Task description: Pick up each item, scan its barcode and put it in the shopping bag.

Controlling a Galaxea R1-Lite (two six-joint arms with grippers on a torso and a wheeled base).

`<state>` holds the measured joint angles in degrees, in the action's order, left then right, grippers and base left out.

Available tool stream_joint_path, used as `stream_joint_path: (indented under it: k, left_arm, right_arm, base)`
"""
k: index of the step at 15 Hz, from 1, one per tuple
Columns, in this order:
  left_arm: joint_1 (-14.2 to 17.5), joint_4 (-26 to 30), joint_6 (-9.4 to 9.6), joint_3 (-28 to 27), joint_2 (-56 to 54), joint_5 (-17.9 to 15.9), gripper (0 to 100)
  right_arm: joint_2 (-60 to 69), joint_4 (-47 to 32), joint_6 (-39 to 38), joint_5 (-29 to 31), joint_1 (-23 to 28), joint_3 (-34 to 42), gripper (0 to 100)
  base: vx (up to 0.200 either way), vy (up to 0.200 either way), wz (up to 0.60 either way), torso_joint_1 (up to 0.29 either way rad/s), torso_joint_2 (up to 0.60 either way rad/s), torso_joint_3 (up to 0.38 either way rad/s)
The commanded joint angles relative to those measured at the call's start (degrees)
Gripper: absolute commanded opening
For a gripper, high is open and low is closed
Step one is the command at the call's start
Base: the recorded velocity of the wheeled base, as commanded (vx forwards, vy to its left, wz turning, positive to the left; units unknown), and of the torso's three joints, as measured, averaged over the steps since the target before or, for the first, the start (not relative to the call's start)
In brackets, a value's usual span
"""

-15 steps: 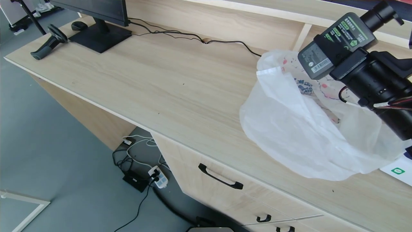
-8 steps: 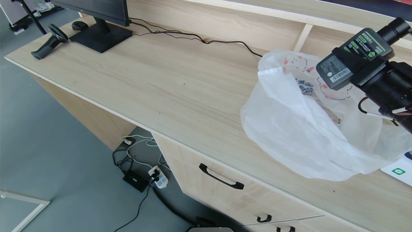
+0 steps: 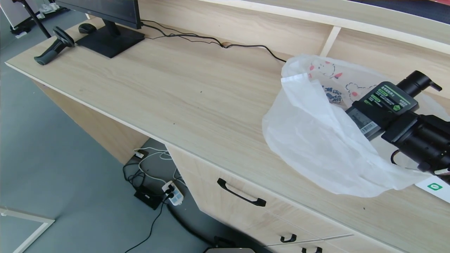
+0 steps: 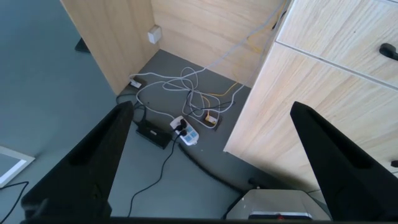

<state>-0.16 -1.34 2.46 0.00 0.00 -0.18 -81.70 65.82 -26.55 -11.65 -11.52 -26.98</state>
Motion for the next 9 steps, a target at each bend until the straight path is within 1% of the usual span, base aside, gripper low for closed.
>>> stream_joint_path:
  k: [1, 4, 7, 9]
  left_arm:
    - [-0.02, -0.07, 0.00, 0.00, 0.09, 0.01, 100]
    - [-0.02, -0.07, 0.00, 0.00, 0.09, 0.01, 100]
    - [0.07, 0.02, -0.09, 0.00, 0.09, 0.01, 100]
    - [0.07, 0.11, -0.18, 0.00, 0.09, 0.01, 100]
  right_arm:
    - [-1.18, -0.07, -1.13, 0.05, -0.17, 0.79, 0]
    - [-4.17, -0.07, -2.45, 0.14, -0.35, 0.61, 0]
    - [-6.72, -0.16, -6.85, 0.23, -1.66, 1.84, 0]
    - [-9.00, -0.07, -7.11, 0.14, -1.66, 1.40, 0]
  base:
    - [0.000, 0.000, 0.00, 0.000, 0.00, 0.000]
    - [0.000, 0.000, 0.00, 0.000, 0.00, 0.000]
    - [0.000, 0.000, 0.00, 0.000, 0.00, 0.000]
    - [0.000, 0.000, 0.00, 0.000, 0.00, 0.000]
